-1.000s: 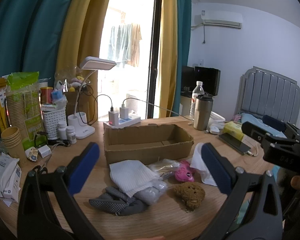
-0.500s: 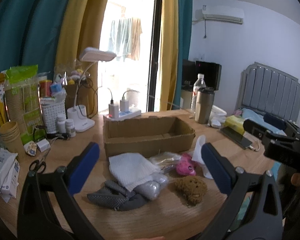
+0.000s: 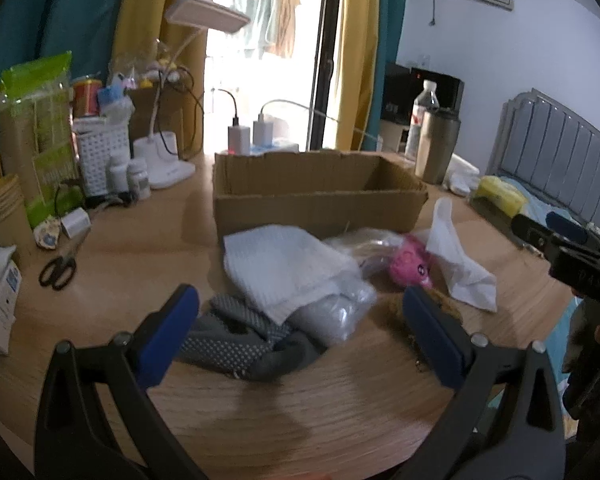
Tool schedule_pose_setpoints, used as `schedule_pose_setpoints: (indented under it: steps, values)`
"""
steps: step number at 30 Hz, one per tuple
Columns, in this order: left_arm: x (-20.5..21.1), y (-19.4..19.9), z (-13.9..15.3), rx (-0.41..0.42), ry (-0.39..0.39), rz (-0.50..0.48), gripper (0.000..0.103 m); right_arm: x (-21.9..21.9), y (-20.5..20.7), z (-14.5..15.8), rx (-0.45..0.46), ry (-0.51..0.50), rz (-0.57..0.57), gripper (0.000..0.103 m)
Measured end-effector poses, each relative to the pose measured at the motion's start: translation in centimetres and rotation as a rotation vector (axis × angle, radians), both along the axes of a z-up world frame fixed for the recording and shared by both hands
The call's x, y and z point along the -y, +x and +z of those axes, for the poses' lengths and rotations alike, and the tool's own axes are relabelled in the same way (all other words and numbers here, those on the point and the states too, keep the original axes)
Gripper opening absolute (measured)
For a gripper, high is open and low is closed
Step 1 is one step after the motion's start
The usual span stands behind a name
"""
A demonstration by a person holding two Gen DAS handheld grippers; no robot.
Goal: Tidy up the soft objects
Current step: 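Grasp the brown teddy plush with the left gripper while the right grasps the paper towel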
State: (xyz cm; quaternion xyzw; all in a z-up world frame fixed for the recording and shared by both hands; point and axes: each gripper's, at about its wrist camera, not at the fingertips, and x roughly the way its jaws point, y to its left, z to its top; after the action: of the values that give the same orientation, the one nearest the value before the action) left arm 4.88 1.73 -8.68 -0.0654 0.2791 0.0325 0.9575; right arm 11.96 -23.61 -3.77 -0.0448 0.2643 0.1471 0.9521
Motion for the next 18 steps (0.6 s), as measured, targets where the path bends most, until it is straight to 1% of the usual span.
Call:
schedule_pose_setpoints:
  steps: [5, 10, 14, 16, 18]
  values:
    - [1.2, 0.9, -0.6, -0.023, 0.014, -0.054, 0.103, 0.0, 1.4, -1.9, -0.053, -0.009, -0.002, 0.096]
    - [2.9, 1.7, -1.1, -0.048, 0.037, -0.096, 0.103, -0.3, 3.6, -3.5, -0.101, -0.038, 0.015, 0.096]
    - [3.9, 2.1, -0.7, -0.04, 0.062, -0.106, 0.103, -0.2, 5.6, -4.6, -0.16, -0.043, 0.023, 0.096]
    - [4.4, 2.4, -0.6, -0.039, 0.076, -0.114, 0.103, 0.0, 6.3, -5.0, -0.207, -0.024, 0.03, 0.093]
    - [5.2, 2.7, -0.5, -0.041, 0.088, -0.126, 0.103, -0.1, 6.7, -5.3, -0.235, -0.026, 0.048, 0.092]
